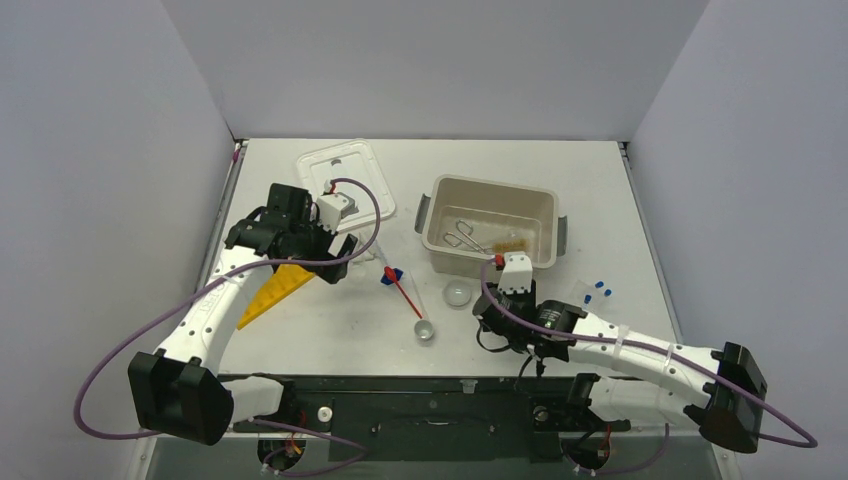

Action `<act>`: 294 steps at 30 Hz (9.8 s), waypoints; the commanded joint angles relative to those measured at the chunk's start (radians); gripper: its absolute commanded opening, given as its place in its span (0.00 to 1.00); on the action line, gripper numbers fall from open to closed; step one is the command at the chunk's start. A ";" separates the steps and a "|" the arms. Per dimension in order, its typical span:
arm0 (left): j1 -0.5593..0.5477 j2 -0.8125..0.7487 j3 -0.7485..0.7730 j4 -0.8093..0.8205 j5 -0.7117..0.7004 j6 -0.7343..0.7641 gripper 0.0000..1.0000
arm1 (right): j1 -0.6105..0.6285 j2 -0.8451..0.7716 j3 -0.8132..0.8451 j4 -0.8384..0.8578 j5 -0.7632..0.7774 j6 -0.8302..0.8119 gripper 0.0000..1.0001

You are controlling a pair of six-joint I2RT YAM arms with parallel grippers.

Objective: Organize the chemistry lab equipment
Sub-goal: Pick up the collection bottle at the center of the board, then place the collection bottle in the storage box, then pick up the chemistry item at the center of the board, then place the chemistry item in the storage box, then pick up the chemistry item at the center of the board, then place the chemistry item in the storage box.

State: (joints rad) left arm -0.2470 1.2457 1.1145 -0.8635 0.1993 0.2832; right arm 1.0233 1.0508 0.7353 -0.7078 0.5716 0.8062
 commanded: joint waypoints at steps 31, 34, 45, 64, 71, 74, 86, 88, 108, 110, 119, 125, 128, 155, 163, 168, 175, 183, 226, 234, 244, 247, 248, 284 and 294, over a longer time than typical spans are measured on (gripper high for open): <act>0.005 -0.018 0.002 0.032 0.009 0.010 0.97 | 0.098 0.157 -0.073 -0.044 0.137 0.259 0.01; 0.005 -0.025 -0.004 0.032 0.007 0.011 0.97 | 0.095 0.153 -0.043 -0.060 0.149 0.247 0.00; 0.007 -0.029 0.011 0.024 0.007 0.015 0.96 | 0.064 -0.010 0.301 -0.190 0.152 0.029 0.00; 0.010 -0.024 -0.001 0.033 0.008 0.014 0.97 | -0.459 0.227 0.463 -0.014 0.015 -0.291 0.00; 0.013 -0.022 0.005 0.025 0.010 0.014 0.97 | -0.509 0.400 0.400 0.113 -0.011 -0.281 0.00; 0.013 -0.026 0.002 0.022 0.013 0.018 0.97 | -0.518 0.460 0.392 0.142 -0.012 -0.276 0.00; 0.015 -0.038 0.008 0.000 0.015 0.030 0.97 | -0.522 0.475 0.395 0.179 -0.061 -0.266 0.45; 0.015 -0.040 0.010 -0.003 0.016 0.030 0.97 | -0.518 0.442 0.397 0.168 -0.068 -0.267 0.48; 0.015 -0.021 0.049 -0.019 0.012 0.017 0.97 | 0.187 0.136 0.191 -0.106 0.018 0.093 0.53; 0.015 -0.018 0.048 -0.017 0.012 0.016 0.97 | 0.288 0.158 0.151 -0.087 0.009 0.155 0.53; 0.015 -0.011 0.033 -0.011 0.003 0.012 0.96 | 0.450 0.309 0.093 -0.002 -0.054 0.276 0.52; 0.013 -0.033 0.023 -0.008 0.009 0.009 0.97 | 0.514 0.330 0.034 0.011 -0.073 0.387 0.53; 0.013 -0.041 0.016 -0.010 0.011 0.009 0.97 | 0.538 0.348 0.008 0.036 -0.089 0.437 0.53; 0.013 -0.072 0.014 -0.017 0.015 0.013 0.96 | 0.643 0.427 -0.061 0.067 -0.039 0.634 0.32; 0.013 -0.069 -0.001 -0.018 0.003 0.022 0.97 | 0.643 0.400 -0.060 0.083 -0.009 0.603 0.00; 0.013 -0.071 0.007 -0.024 0.009 0.020 0.97 | 0.656 0.281 -0.012 -0.005 0.070 0.565 0.00; 0.013 -0.071 0.012 -0.025 0.010 0.020 0.97 | 0.586 0.034 0.212 -0.218 0.206 0.388 0.00; 0.013 -0.039 0.009 -0.032 0.013 0.013 0.97 | -0.061 -0.007 0.403 -0.117 -0.014 -0.085 0.00; 0.015 -0.097 0.044 -0.155 -0.047 0.012 0.97 | -0.595 0.607 0.611 0.155 -0.196 -0.248 0.56; 0.015 -0.082 0.093 -0.183 -0.056 0.028 0.97 | -0.567 0.281 0.443 0.090 -0.199 -0.187 0.65; 0.010 -0.056 0.076 -0.146 -0.034 0.032 0.97 | -0.463 -0.160 -0.005 0.000 -0.224 0.012 0.64; 0.006 -0.057 0.064 -0.138 -0.020 0.024 0.97 | -0.423 -0.218 -0.083 -0.032 -0.201 0.074 0.64; 0.005 -0.059 0.063 -0.136 -0.017 0.023 0.97 | -0.412 -0.225 -0.096 -0.037 -0.200 0.083 0.64; 0.000 -0.072 0.015 -0.086 -0.020 0.034 0.97 | -0.372 -0.188 0.210 -0.014 -0.561 -0.125 0.00; 0.001 -0.100 0.001 -0.086 -0.027 0.036 0.96 | -0.580 0.116 0.390 0.078 -0.628 -0.250 0.00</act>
State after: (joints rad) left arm -0.2417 1.1748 1.1091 -0.9829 0.1646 0.3111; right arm 0.5259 1.0431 1.1095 -0.6830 -0.0139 0.6220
